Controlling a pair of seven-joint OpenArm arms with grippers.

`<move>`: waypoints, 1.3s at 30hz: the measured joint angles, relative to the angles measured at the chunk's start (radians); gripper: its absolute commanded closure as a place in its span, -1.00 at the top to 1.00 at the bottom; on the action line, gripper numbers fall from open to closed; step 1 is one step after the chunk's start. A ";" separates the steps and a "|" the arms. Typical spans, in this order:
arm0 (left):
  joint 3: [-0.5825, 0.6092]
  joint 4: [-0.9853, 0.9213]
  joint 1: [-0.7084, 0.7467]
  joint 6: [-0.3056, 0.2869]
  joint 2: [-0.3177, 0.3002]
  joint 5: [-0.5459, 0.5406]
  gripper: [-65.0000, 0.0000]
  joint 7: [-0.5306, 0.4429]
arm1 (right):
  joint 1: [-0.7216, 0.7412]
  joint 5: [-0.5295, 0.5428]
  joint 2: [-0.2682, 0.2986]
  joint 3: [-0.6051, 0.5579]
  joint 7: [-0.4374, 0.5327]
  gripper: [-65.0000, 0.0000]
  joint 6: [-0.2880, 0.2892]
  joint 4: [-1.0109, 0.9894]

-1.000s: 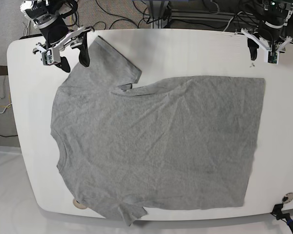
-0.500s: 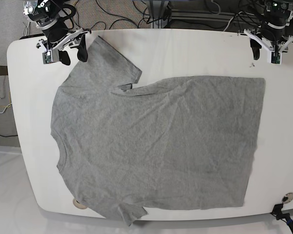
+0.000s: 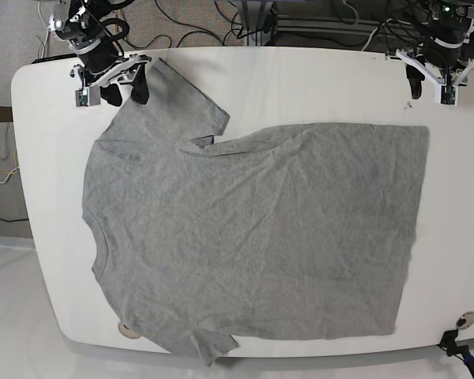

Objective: Fold the T-shirt properly
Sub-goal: 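Grasp the grey t-shirt's sleeve tip with the right gripper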

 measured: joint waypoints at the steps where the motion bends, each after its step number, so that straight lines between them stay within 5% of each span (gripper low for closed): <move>1: 0.000 0.000 -0.004 0.000 0.001 -0.001 -0.22 0.000 | 0.002 0.001 -0.003 -0.007 -0.003 0.07 0.002 -0.004; 3: 0.000 0.000 -0.017 -0.002 0.000 0.000 -0.21 -0.001 | 0.018 0.002 -0.005 -0.019 -0.004 -0.17 0.003 -0.008; 7: 0.002 -0.005 -0.053 -0.003 0.006 -0.002 -0.18 0.007 | 0.042 0.004 -0.004 -0.051 -0.011 -1.00 0.001 -0.006; 23: -0.010 -0.012 -0.124 0.008 -0.012 -0.031 -0.13 0.045 | 0.050 0.001 0.007 -0.040 -0.031 -1.00 -0.014 0.009; 34: -0.071 -0.190 -0.249 -0.004 -0.043 -0.172 -0.15 0.079 | 0.053 0.021 0.004 -0.046 -0.055 -1.00 -0.015 -0.013; 37: -0.056 -0.215 -0.243 0.024 0.023 -0.121 -0.15 0.082 | 0.061 -0.006 -0.022 -0.049 -0.056 -1.00 -0.033 -0.023; 39: -0.045 -0.223 -0.241 -0.011 0.027 -0.150 -0.15 0.109 | 0.061 -0.005 -0.021 -0.054 -0.066 -1.00 -0.014 -0.024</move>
